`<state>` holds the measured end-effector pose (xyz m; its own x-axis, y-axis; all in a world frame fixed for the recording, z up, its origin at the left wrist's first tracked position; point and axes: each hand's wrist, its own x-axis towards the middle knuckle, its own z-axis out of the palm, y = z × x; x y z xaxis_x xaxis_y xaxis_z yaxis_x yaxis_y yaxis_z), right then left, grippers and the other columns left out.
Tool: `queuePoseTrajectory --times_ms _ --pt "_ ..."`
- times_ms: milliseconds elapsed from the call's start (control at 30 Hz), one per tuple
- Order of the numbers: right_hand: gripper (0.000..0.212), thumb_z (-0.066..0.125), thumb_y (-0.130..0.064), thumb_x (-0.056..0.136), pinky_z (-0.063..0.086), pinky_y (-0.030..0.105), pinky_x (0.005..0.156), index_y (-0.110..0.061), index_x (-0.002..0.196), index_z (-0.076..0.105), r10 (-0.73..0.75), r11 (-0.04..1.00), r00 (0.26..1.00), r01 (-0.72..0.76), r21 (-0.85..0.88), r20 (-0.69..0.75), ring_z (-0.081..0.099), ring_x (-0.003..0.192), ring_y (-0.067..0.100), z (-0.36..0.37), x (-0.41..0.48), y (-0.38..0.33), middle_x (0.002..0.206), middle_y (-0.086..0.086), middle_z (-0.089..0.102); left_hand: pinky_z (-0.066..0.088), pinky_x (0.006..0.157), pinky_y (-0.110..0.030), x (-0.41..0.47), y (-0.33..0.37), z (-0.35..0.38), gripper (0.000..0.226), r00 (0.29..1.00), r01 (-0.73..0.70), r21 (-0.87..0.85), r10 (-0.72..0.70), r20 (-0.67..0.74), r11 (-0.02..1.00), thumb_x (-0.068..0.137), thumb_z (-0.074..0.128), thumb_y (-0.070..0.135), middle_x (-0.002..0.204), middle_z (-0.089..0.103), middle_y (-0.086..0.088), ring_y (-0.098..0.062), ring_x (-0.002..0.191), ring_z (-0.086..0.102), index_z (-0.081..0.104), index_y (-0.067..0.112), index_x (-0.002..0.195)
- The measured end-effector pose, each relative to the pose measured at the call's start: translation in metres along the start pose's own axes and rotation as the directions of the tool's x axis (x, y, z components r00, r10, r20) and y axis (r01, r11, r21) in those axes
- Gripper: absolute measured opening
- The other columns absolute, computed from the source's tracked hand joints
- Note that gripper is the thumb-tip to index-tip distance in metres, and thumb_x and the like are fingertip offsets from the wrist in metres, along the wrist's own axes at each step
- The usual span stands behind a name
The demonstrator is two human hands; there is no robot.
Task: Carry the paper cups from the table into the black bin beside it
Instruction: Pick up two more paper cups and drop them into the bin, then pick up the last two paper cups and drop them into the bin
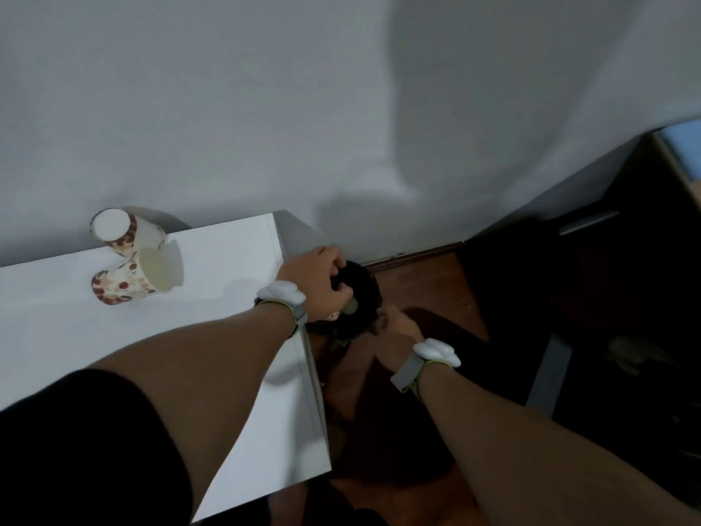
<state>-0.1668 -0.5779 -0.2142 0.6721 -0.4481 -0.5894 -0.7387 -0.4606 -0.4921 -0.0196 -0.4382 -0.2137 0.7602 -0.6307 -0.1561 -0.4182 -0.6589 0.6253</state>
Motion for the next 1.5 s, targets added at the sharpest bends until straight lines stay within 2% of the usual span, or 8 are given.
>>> queuePoseTrajectory --times_ms 100,267,533,700,900,1167,1400,1500 --pt "0.058 0.073 -0.02 0.091 0.046 0.037 0.1 -0.009 0.142 0.049 -0.019 0.999 1.0 0.019 -0.031 0.021 0.058 0.121 0.03 -0.013 -0.013 -0.014 0.133 0.014 0.061 0.046 0.092 -0.039 -0.012 0.007 -0.02 0.051 0.994 -0.065 0.003 0.065 0.085 0.998 0.076 0.062 0.046 0.114 0.064 0.005 -0.022 0.106 0.063 0.062 0.024 0.122" --pt "0.061 0.073 -0.028 0.092 0.048 0.04 0.1 -0.014 0.145 0.046 -0.048 0.995 0.998 0.052 -0.083 0.043 0.058 0.12 0.029 -0.019 -0.02 -0.044 0.134 0.008 0.059 0.041 0.098 -0.041 -0.04 0.006 -0.056 0.051 0.998 -0.022 0.062 0.018 0.067 0.998 0.079 0.063 0.047 0.118 0.063 0.002 -0.027 0.109 0.058 0.06 0.023 0.125" --pt "0.059 0.072 -0.036 0.09 0.047 0.032 0.096 -0.018 0.141 0.05 -0.145 0.986 0.989 0.147 -0.074 0.038 0.061 0.117 0.023 -0.007 -0.023 -0.127 0.13 0.0 0.063 0.043 0.098 -0.042 -0.092 -0.031 -0.137 0.043 0.988 0.102 0.132 -0.084 -0.132 0.986 0.085 0.077 0.031 0.119 0.066 0.0 -0.028 0.112 0.061 0.064 0.018 0.124" --pt "0.058 0.073 -0.033 0.087 0.041 0.025 0.083 -0.015 0.138 0.052 -0.217 0.972 0.975 0.221 -0.076 0.048 0.062 0.111 0.022 0.008 -0.026 -0.176 0.122 0.002 0.065 0.038 0.091 -0.038 -0.117 -0.067 -0.178 0.047 0.979 0.185 0.257 -0.155 -0.134 0.949 0.086 0.074 0.038 0.127 0.063 -0.002 -0.03 0.119 0.058 0.063 0.022 0.129" --pt "0.057 0.074 -0.034 0.086 0.04 0.021 0.085 -0.018 0.136 0.052 -0.283 0.953 0.957 0.289 -0.088 0.067 0.062 0.114 0.022 0.03 -0.025 -0.219 0.128 0.003 0.064 0.036 0.106 -0.041 -0.136 -0.101 -0.195 0.061 0.96 0.278 0.348 -0.269 -0.074 0.895 0.091 0.069 0.037 0.157 0.046 -0.006 -0.034 0.135 0.047 0.054 0.026 0.148" --pt "0.057 0.074 -0.036 0.085 0.048 0.031 0.093 -0.019 0.135 0.052 -0.346 0.926 0.934 0.355 -0.13 0.086 0.061 0.115 0.025 0.068 -0.022 -0.263 0.129 0.005 0.063 0.044 0.106 -0.039 -0.163 -0.14 -0.193 0.053 0.916 0.391 0.335 -0.397 -0.053 0.857 0.103 0.058 0.037 0.155 0.051 -0.004 -0.032 0.133 0.055 0.047 0.024 0.153" --pt "0.061 0.064 -0.047 0.082 0.047 0.031 0.079 -0.035 0.136 0.04 -0.491 0.824 0.865 0.501 -0.263 0.106 0.062 0.11 0.023 0.097 -0.025 -0.31 0.139 -0.003 0.047 0.051 0.101 -0.041 -0.177 -0.172 -0.203 0.065 0.878 0.477 0.211 -0.475 -0.062 0.853 0.103 0.059 0.048 0.153 0.057 -0.002 -0.031 0.13 0.06 0.039 0.026 0.16" --pt "0.074 0.064 -0.043 0.083 0.052 0.039 0.094 -0.038 0.147 0.027 -0.545 0.755 0.824 0.563 -0.337 0.156 0.054 0.128 0.026 0.112 -0.031 -0.329 0.155 -0.005 0.031 0.053 0.098 -0.042 -0.183 -0.183 -0.208 0.062 0.872 0.485 0.203 -0.487 -0.044 0.85 0.103 0.059 0.05 0.149 0.06 -0.001 -0.031 0.127 0.062 0.042 0.025 0.156"
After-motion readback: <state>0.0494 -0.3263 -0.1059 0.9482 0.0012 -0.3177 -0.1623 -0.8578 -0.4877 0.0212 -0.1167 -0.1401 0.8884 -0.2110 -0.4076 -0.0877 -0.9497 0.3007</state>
